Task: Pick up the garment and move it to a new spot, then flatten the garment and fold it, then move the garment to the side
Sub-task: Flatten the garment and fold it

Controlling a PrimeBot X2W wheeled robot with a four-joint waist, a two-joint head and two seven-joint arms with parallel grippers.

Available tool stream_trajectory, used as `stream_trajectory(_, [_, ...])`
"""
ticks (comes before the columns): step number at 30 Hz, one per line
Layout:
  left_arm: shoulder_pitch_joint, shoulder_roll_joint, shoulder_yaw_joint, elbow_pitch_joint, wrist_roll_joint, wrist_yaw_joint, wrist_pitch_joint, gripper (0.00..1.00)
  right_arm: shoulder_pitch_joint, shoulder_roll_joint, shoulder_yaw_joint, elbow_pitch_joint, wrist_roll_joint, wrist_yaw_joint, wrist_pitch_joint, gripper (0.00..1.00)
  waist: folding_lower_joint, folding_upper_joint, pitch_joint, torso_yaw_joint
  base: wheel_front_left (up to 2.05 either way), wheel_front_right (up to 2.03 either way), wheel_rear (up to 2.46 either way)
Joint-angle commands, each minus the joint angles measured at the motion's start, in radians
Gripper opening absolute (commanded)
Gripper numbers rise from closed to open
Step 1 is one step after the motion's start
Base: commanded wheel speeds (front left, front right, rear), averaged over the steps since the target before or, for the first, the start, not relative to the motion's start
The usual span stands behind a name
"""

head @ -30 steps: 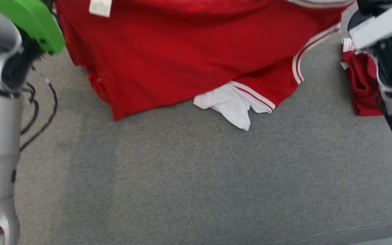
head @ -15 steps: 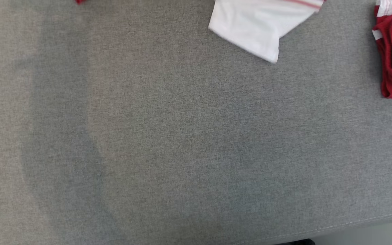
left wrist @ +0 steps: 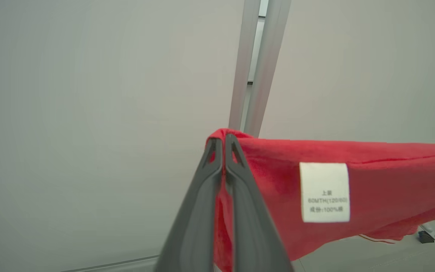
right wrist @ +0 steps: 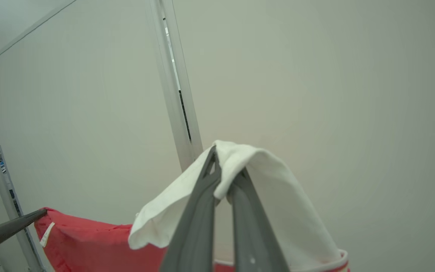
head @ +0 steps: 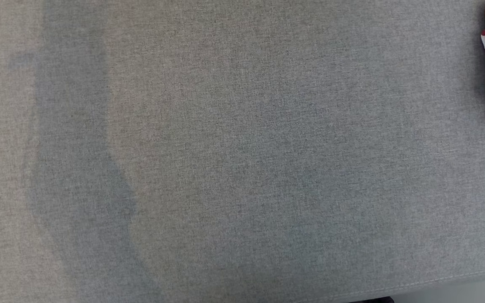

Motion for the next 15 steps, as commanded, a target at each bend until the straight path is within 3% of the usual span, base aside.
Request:
stream_trajectory(1, [0.039, 0.007, -0.024, 0.001, -0.019, -0.003, -0.001, 0.00, 0.041, -0.013, 0.025, -0.007, 0.021, 0.000, 0.007, 0.00, -0.0001, 0.0000, -0.009, 0.000, 0.00, 0.00, 0.00])
stream_trajectory(7, [0.204, 0.054, -0.189, -0.091, -0.139, -0.003, 0.018, 0.00, 0.208, -0.078, 0.149, -0.080, 0.100, 0.000, 0.031, 0.00, -0.0001, 0.0000, -0.070, -0.003, 0.00, 0.00, 0.00])
stream_trajectory(15, [0.518, 0.178, -0.386, -0.284, -0.379, -0.003, 0.100, 0.00, 0.513, -0.205, 0.310, -0.249, 0.209, 0.000, 0.080, 0.00, -0.0001, 0.0000, -0.251, -0.020, 0.00, 0.00, 0.00])
